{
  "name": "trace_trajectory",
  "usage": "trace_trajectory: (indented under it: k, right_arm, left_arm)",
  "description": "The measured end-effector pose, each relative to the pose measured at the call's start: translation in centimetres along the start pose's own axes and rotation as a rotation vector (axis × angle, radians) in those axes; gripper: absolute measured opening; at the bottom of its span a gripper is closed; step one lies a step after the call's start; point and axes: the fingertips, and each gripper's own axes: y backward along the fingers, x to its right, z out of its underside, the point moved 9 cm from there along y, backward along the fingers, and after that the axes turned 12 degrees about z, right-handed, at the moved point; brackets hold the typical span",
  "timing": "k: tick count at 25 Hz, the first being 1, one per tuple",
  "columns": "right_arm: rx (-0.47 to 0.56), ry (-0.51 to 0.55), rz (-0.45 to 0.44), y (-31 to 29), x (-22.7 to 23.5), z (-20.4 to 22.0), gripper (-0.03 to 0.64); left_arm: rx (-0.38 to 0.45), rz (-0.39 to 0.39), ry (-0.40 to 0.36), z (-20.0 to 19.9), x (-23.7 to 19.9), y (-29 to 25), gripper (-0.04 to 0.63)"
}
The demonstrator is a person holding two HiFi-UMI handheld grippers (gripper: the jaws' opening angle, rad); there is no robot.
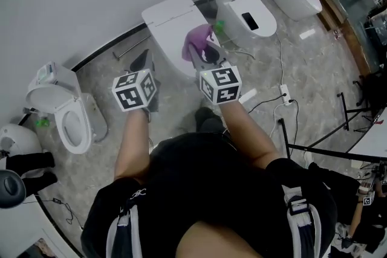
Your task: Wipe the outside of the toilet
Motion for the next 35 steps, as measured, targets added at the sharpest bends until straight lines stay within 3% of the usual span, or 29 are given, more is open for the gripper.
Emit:
trace_trajectory:
  k: [5, 14, 22, 29, 35]
  right_arm:
    - [0.005, -0.004, -0.045, -6.1, 2.6, -0.3, 0.092]
    - [0.035, 0.043, -0.212, -18.8, 8.2, -4.3, 0.092]
    - [0.003, 0.071, -0.358, -27.7, 12.1, -3.9, 0.092]
    - [-0.057, 0.146, -0.474, -33.3, 10.4, -0.6, 0.092]
    - [-0.112, 0.167, -0.501, -38.1, 6.5, 1.2, 0.092]
  left_arm:
    - [-0.007, -0.040, -0.023, -1.3, -1.7, -4.7, 0.008]
    - [0.035, -0.132, -0.017, -7.7, -3.9, -15.3, 0.008]
    - [0.007, -0.261, 0.047, -7.9, -6.1, -21.5, 0.008]
    - [-0.036, -0.346, 0.129, -5.4, -9.5, -22.7, 0.008]
    - [-0.064, -0.331, 0.163, -4.6, -14.8, -22.8, 0.008]
